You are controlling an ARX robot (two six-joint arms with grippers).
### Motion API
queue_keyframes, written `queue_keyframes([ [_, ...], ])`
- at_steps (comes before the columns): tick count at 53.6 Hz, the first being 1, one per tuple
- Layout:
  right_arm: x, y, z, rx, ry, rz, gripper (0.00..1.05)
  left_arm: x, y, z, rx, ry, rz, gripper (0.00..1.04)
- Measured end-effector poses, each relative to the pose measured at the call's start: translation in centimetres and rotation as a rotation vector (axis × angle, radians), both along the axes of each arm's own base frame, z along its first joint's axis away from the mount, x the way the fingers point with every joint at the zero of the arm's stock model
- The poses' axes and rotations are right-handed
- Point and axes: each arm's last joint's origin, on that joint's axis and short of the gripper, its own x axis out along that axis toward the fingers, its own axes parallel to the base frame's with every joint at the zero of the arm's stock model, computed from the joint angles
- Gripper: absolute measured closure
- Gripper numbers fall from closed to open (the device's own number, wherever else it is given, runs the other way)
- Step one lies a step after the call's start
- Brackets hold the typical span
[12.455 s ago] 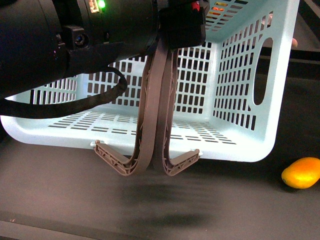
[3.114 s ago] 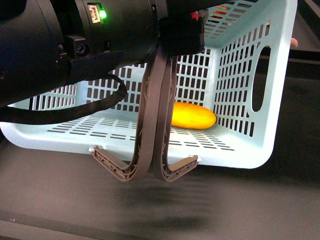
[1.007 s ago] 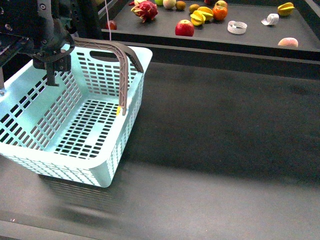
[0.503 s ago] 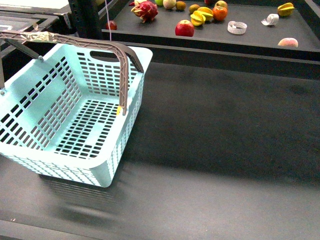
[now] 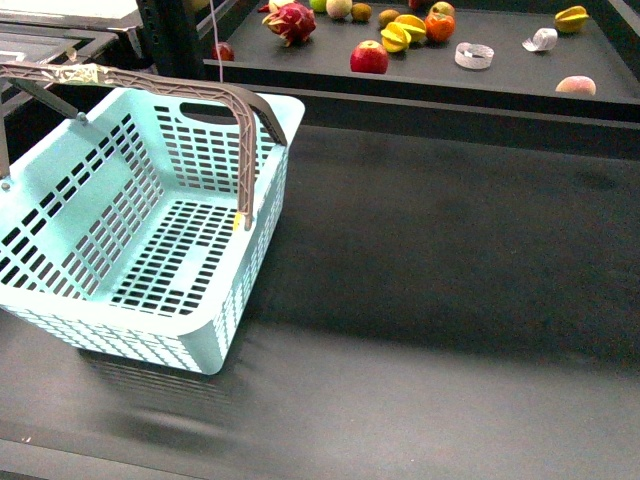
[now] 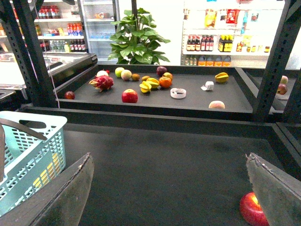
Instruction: Pick mango with right arm and hold basket with left
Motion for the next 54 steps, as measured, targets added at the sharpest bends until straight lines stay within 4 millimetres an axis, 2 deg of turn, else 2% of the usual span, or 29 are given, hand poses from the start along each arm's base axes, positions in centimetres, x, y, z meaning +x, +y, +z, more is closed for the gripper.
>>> queue_keyframes([
  [4, 0.0, 0.0, 0.0, 0.0, 0.0, -0.001, 0.08, -1.2, 0.3, -0.6, 0.265, -0.076, -0.211, 0.32],
  [10, 0.0, 0.0, 0.0, 0.0, 0.0, 0.0, 0.08, -2.6, 0.7, -0.6, 0.581, -0.1, -0.285, 0.54],
  [15, 0.0, 0.0, 0.0, 0.0, 0.0, 0.0, 0.08, -3.6, 1.1, -1.2, 0.686, -0.082, -0.285, 0.72],
  [23, 0.0, 0.0, 0.0, 0.0, 0.0, 0.0, 0.08, -5.0, 2.1, -1.8, 0.738, -0.077, -0.307, 1.01],
  [39, 0.0, 0.0, 0.0, 0.0, 0.0, 0.0, 0.08, -7.1, 2.5, -3.0, 0.753, -0.082, -0.286, 1.01],
  [54, 0.0, 0.0, 0.0, 0.0, 0.0, 0.0, 0.08, -8.3, 2.5, -2.5, 0.759, -0.095, -0.282, 1.01],
])
